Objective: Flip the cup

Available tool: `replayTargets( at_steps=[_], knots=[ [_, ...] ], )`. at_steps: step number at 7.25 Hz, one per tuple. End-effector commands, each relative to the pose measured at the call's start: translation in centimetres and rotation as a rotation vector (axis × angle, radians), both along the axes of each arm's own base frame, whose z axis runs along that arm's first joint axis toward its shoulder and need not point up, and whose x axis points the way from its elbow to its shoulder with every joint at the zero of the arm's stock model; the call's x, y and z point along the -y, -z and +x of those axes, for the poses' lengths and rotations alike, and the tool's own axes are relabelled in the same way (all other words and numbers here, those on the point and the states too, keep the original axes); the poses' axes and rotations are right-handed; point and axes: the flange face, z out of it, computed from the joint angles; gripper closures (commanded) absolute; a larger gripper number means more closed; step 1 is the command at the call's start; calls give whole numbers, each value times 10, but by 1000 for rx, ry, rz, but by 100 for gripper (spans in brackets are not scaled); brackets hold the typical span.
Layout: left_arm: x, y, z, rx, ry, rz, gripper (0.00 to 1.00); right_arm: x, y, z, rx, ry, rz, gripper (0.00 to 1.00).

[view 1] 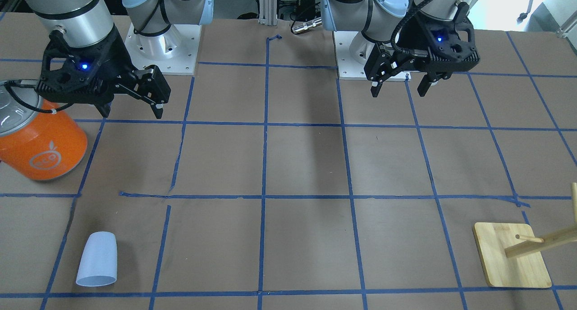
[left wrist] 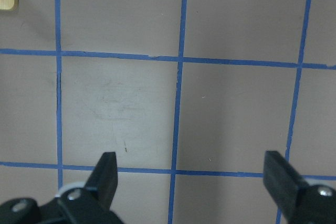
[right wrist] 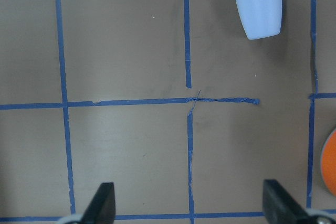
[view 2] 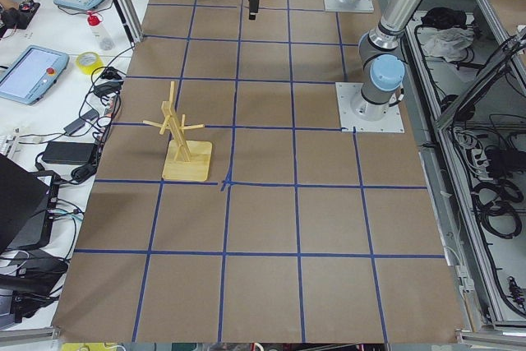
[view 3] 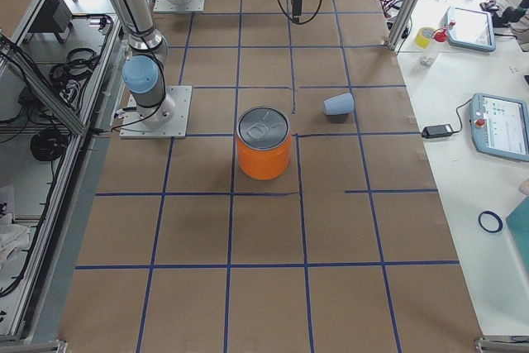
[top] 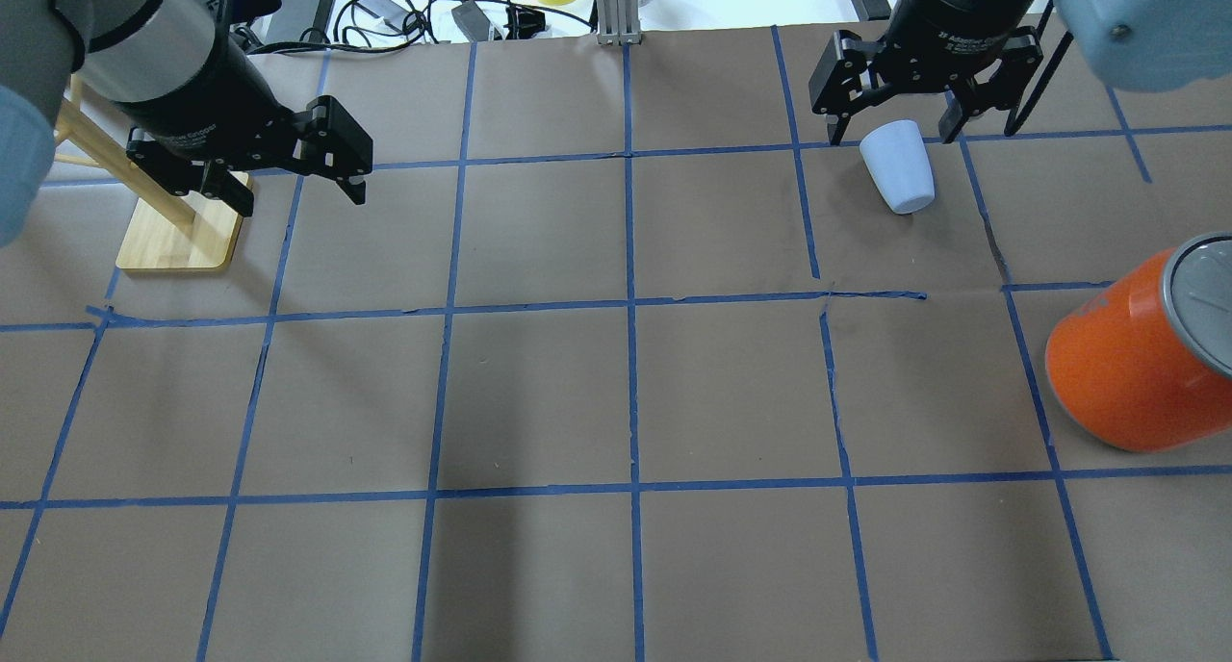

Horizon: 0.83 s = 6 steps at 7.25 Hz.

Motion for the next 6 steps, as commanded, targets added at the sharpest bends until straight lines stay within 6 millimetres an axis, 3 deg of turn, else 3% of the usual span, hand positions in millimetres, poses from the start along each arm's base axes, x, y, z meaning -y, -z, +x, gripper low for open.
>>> replayTargets(
  at_steps=[1, 5, 6],
  knots=[
    [0, 0, 0, 0, 0, 0, 0, 4, 5, -2, 4, -15, 4, 0],
    [0, 0, -1, 0, 2, 0, 0, 9, 8, -7, 1, -10, -2, 0],
    [0, 1, 0, 1, 0, 3, 0, 24, 5, -22, -3, 19, -76, 0]
  ],
)
